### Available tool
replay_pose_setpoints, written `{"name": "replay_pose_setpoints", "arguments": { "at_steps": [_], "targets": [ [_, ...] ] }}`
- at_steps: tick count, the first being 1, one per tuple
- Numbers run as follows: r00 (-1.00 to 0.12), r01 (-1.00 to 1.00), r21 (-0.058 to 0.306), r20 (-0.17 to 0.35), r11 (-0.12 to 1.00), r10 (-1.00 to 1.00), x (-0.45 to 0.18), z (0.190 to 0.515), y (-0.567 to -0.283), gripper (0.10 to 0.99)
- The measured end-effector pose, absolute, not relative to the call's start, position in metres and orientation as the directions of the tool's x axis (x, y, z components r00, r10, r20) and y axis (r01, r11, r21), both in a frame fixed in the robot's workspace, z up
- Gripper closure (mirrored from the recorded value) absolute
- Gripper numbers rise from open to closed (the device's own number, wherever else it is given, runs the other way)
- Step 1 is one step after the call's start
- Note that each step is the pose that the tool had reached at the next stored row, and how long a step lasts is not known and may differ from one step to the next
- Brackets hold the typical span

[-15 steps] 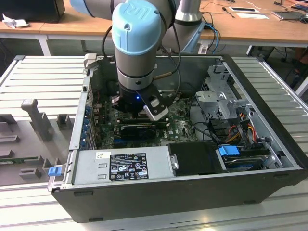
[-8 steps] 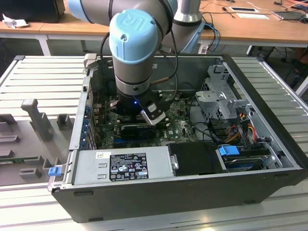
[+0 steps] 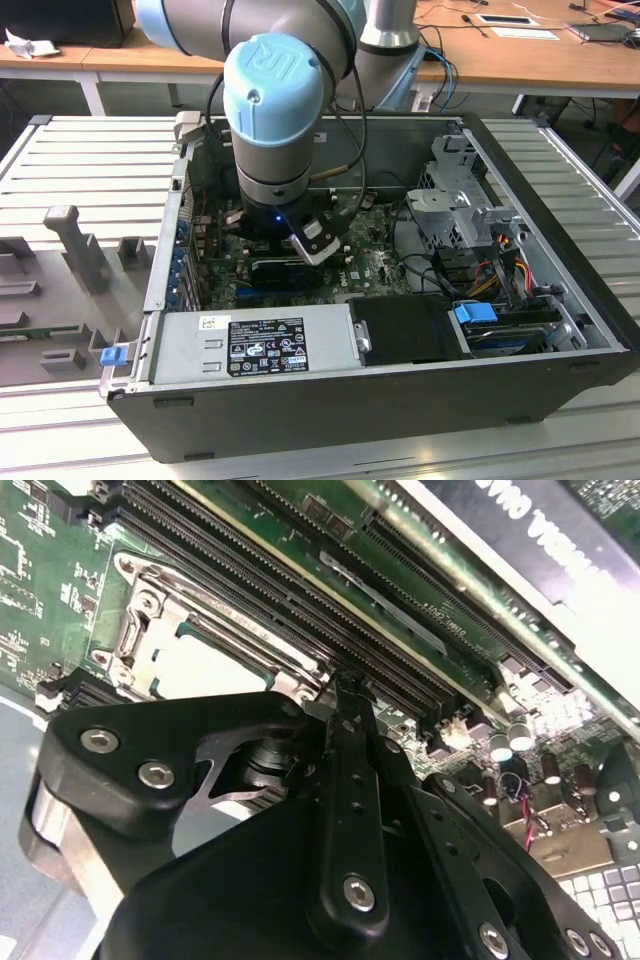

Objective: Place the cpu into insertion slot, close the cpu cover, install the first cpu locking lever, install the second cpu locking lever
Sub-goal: 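Install the second cpu locking lever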

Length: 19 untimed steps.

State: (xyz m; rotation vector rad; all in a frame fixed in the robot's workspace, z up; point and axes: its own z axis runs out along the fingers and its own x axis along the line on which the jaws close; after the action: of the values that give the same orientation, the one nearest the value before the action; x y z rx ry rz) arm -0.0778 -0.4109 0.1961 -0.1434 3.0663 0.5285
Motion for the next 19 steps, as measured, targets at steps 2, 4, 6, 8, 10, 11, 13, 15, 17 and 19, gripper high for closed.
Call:
{"name": "replay_pose_setpoints", "arguments": {
  "at_steps": [2,4,6,8,10,11,13,15,17,19],
  "targets": [
    [-0.995,-0.095,0.339,-0.042,0.936,-0.086,-0.078,0.195,-0.411,0.980],
    [-0.995,-0.095,0.346,-0.043,0.934,-0.086,-0.078,0.193,-0.411,0.980],
    [-0.995,-0.095,0.349,-0.043,0.932,-0.085,-0.080,0.191,-0.411,0.980],
    [-0.995,-0.095,0.351,-0.044,0.932,-0.085,-0.081,0.191,-0.411,0.980],
    [-0.995,-0.096,0.353,-0.044,0.931,-0.085,-0.081,0.194,-0.411,0.980],
    [-0.995,-0.095,0.353,-0.044,0.931,-0.085,-0.082,0.199,-0.411,0.980],
    [-0.995,-0.096,0.353,-0.044,0.931,-0.086,-0.082,0.204,-0.411,0.980],
    [-0.995,-0.096,0.353,-0.044,0.931,-0.086,-0.082,0.211,-0.411,0.980],
    [-0.995,-0.096,0.353,-0.044,0.931,-0.086,-0.082,0.215,-0.411,0.980],
    [-0.995,-0.096,0.355,-0.044,0.930,-0.086,-0.082,0.220,-0.411,0.980]
  ]
}}
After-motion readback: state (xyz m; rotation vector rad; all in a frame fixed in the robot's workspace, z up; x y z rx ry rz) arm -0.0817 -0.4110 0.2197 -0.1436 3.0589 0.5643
